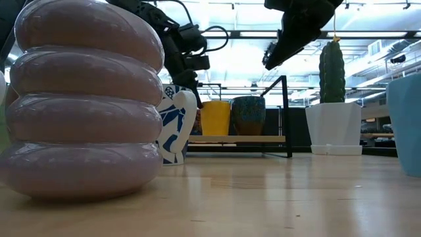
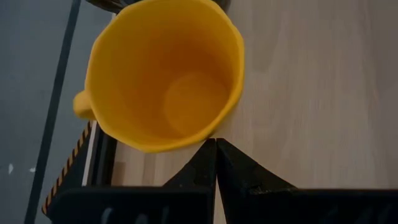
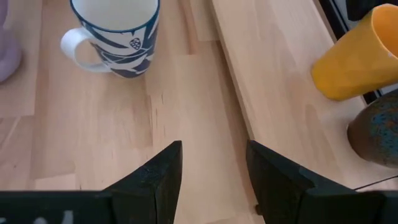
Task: Place coffee mugs
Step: Put the yellow mug on the shelf, then put the purple mug on the shelf
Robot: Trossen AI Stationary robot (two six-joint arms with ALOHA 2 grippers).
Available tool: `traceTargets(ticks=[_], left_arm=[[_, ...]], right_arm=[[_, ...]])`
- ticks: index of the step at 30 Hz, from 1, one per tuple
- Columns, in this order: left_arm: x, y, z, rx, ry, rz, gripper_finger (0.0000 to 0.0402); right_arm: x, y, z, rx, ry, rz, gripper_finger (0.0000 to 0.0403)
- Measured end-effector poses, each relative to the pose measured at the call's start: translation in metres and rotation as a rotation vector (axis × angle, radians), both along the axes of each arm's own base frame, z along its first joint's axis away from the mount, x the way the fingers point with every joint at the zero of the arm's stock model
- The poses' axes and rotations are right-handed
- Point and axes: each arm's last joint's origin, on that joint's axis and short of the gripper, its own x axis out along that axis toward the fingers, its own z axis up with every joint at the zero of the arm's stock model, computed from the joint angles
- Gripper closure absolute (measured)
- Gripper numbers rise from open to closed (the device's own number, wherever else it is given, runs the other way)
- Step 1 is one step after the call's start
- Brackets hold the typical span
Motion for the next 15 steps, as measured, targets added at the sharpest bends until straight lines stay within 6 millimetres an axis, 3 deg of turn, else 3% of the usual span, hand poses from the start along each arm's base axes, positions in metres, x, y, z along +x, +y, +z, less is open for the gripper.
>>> traceTargets(ticks=[8, 15], left_arm=[[-0.005, -0.003, 0.0, -0.025, 0.042, 0.0, 0.0386], [-0.01, -0.047, 0.005, -0.195, 0.154, -0.083, 0.0386]], right_arm=[[0.0, 0.0, 0.0, 0.001, -0.001, -0.002, 0.022], [0.0, 0.001, -0.004, -0.002, 0.0, 0.007, 0.022]])
